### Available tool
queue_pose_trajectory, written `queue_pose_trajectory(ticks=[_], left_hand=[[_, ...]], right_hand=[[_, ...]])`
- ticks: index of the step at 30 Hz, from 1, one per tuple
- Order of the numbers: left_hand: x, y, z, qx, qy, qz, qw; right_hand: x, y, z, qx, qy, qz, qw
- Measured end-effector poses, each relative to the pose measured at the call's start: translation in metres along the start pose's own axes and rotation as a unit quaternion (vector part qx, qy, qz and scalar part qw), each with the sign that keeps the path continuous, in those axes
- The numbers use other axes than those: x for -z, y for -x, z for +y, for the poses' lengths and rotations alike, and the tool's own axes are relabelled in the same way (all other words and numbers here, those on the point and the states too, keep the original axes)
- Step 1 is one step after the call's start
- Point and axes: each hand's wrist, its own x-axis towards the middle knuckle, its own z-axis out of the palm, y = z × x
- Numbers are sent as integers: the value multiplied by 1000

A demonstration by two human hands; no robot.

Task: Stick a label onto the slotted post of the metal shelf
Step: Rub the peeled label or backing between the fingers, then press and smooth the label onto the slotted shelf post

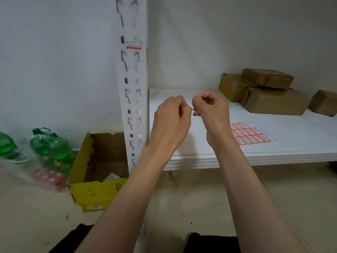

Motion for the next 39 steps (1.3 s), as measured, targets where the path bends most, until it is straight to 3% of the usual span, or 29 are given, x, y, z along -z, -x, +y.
queue_pose_trajectory(ticks=[7,13,16,18,21,25,39], left_hand=[[53,-7,33,-118,62,125,983],[92,-13,38,-182,58,275,942],[108,-20,33,-134,83,327,932],[116,-26,24,-87,105,319,938],[120,-32,16,-20,159,234,959],[121,-42,18,-16,175,155,972],[125,-56,31,-9,178,132,975]], right_hand=[[-29,15,-33,22,-152,-147,977],[-51,32,-63,66,-179,-172,966],[-56,37,-69,78,-165,-151,972],[-62,38,-72,80,-179,-133,971],[-74,37,-78,81,-210,-133,965],[-87,35,-88,76,-235,-173,953],[-99,30,-91,21,-294,-191,936]])
